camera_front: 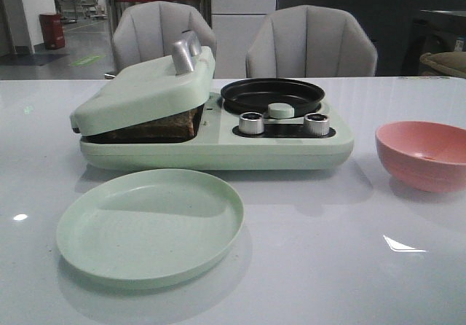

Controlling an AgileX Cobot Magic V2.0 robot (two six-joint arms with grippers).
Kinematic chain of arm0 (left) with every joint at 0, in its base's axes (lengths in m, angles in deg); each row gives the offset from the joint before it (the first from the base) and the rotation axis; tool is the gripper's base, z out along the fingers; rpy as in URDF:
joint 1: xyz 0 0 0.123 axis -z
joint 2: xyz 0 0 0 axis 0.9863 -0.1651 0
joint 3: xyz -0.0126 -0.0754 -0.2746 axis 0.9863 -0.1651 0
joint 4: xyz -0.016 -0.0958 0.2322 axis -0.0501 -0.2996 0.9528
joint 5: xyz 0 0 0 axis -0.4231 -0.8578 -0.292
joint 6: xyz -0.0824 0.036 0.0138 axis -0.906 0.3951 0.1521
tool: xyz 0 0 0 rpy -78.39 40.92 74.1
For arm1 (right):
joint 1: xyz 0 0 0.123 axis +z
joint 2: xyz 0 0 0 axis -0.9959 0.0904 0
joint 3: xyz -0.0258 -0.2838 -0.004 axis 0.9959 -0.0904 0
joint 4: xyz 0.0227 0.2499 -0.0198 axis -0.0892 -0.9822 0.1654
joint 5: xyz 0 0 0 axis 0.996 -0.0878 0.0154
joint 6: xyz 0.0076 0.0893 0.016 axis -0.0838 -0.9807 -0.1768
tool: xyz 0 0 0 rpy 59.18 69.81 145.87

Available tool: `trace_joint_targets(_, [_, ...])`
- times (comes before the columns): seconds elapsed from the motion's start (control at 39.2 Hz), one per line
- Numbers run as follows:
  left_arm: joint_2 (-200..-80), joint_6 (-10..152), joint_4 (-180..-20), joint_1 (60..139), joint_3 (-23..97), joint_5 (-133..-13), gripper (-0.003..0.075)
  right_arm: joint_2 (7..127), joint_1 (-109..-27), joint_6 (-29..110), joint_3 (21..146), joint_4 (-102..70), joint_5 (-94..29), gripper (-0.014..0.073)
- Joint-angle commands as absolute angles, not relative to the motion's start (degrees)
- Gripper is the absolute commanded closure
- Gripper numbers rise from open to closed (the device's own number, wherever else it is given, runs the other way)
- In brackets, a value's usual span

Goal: Make breakfast with bread and shrimp

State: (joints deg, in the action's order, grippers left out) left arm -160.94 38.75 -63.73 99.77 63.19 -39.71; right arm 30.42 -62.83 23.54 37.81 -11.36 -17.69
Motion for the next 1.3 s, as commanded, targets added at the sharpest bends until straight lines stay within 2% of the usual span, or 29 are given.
trace_joint_targets(0.0, [-155.2, 34.4, -63.2, 96.9, 65.4, -41.2, 0.0388, 30.6, -63.2, 23.8, 39.5, -11.2, -13.3, 0.0099])
trace_joint_targets(0.13, [-150.2, 34.4, -65.4, 93.6, 62.9, -40.5, 0.0388, 30.6, -63.2, 23.8, 39.5, -11.2, -13.3, 0.0099])
trace_joint_targets(0.33, [-139.9, 34.4, -66.3, 92.9, 53.7, -45.7, 0.0388, 30.6, -63.2, 23.8, 39.5, -11.2, -13.3, 0.0099])
trace_joint_targets(0.82, [-116.2, 34.4, -75.8, 92.9, 23.6, -60.0, 0.0388, 30.6, -63.2, 23.8, 39.5, -11.2, -13.3, 0.0099])
trace_joint_targets(1.27, [-90.4, 34.4, -77.4, 92.9, 3.3, -60.7, 0.0388, 30.6, -63.2, 23.8, 39.5, -11.2, -13.3, 0.0099])
